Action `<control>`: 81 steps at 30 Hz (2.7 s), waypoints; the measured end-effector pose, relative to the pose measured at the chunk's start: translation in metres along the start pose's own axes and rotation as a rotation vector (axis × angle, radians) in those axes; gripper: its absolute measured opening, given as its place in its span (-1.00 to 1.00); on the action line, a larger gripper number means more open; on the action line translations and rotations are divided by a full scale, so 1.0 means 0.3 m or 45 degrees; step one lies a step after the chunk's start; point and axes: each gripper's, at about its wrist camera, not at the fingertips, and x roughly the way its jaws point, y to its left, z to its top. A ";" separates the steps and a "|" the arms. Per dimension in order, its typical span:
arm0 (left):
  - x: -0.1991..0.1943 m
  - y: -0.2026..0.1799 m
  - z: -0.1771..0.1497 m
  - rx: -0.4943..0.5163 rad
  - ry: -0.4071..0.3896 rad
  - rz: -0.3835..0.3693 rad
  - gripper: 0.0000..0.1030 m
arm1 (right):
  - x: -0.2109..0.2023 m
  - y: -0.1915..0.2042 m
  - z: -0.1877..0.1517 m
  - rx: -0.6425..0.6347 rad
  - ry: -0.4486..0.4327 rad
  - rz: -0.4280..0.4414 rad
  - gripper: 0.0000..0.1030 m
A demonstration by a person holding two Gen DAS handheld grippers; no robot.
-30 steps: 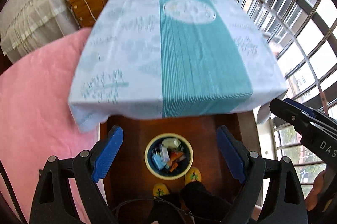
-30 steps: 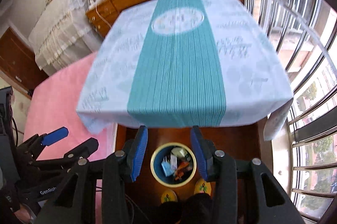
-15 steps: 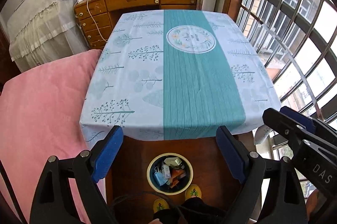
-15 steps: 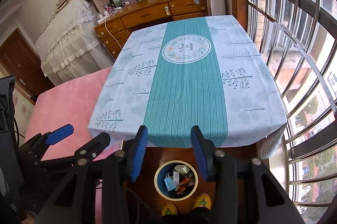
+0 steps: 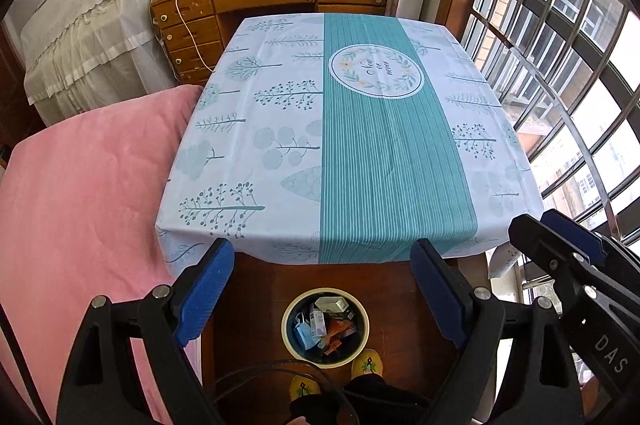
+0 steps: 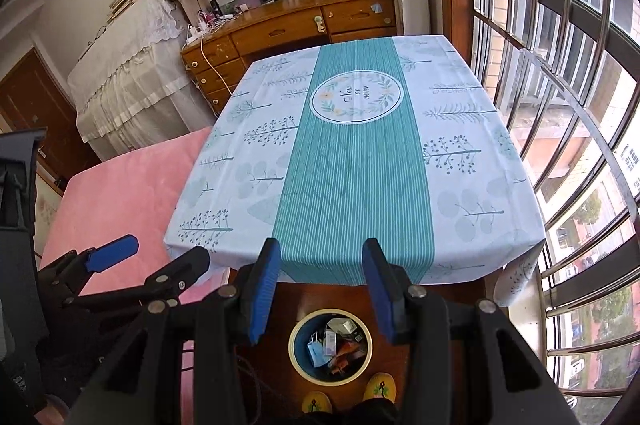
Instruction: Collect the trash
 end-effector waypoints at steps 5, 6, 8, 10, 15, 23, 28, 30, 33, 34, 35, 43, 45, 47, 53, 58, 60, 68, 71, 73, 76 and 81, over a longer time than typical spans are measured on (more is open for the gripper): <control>0.003 0.001 0.000 0.002 0.004 0.003 0.72 | 0.000 0.004 0.005 -0.008 -0.008 0.002 -0.16; 0.003 0.000 0.000 0.004 0.004 0.003 0.72 | 0.002 0.003 0.006 -0.007 -0.006 0.001 -0.16; 0.003 -0.003 0.000 0.011 0.002 0.000 0.72 | 0.008 0.004 0.003 -0.005 0.000 0.001 -0.16; 0.005 -0.008 -0.001 0.018 0.003 0.003 0.72 | 0.011 0.003 0.006 0.001 0.005 -0.001 -0.16; 0.010 -0.012 -0.003 0.023 0.012 0.010 0.72 | 0.016 0.001 0.009 0.005 0.010 -0.005 -0.16; 0.019 -0.012 -0.005 0.025 0.013 0.020 0.72 | 0.024 0.002 0.009 0.008 0.019 -0.001 -0.16; 0.018 -0.013 -0.007 0.029 0.011 0.030 0.72 | 0.024 0.003 0.006 0.012 0.023 0.002 -0.16; 0.018 -0.014 -0.007 0.027 0.011 0.030 0.72 | 0.024 0.002 0.005 0.012 0.025 0.004 -0.16; 0.017 -0.014 -0.007 0.028 0.011 0.030 0.72 | 0.024 0.002 0.007 0.011 0.024 0.003 -0.16; 0.018 -0.013 -0.009 0.028 0.011 0.031 0.72 | 0.024 0.002 0.007 0.012 0.024 0.002 -0.16; 0.018 -0.012 -0.009 0.027 0.012 0.030 0.72 | 0.024 0.002 0.006 0.012 0.024 0.003 -0.16; 0.012 -0.010 -0.020 0.026 0.020 0.035 0.72 | 0.028 0.003 -0.006 0.013 0.030 0.007 -0.16; 0.015 -0.011 -0.022 0.026 0.026 0.034 0.72 | 0.029 0.002 -0.014 0.014 0.035 0.012 -0.16; 0.017 -0.016 -0.025 0.026 0.032 0.034 0.72 | 0.032 -0.001 -0.025 0.016 0.039 0.015 -0.16; 0.022 -0.021 -0.027 0.027 0.036 0.039 0.72 | 0.033 -0.003 -0.031 0.019 0.043 0.017 -0.16; 0.029 -0.028 -0.028 0.024 0.042 0.046 0.72 | 0.035 -0.007 -0.033 0.020 0.048 0.021 -0.16; 0.029 -0.030 -0.026 0.025 0.042 0.046 0.72 | 0.039 -0.008 -0.039 0.019 0.052 0.025 -0.16; 0.034 -0.034 -0.028 0.023 0.047 0.048 0.72 | 0.045 -0.014 -0.035 0.020 0.055 0.026 -0.16; 0.036 -0.033 -0.030 0.022 0.052 0.046 0.72 | 0.046 -0.015 -0.033 0.021 0.057 0.027 -0.16; 0.038 -0.034 -0.032 0.022 0.053 0.047 0.72 | 0.046 -0.016 -0.032 0.020 0.056 0.027 -0.16; 0.039 -0.033 -0.033 0.022 0.054 0.049 0.72 | 0.046 -0.017 -0.030 0.021 0.056 0.028 -0.16; 0.048 -0.029 -0.036 0.018 0.066 0.050 0.72 | 0.054 -0.014 -0.047 0.019 0.066 0.031 -0.16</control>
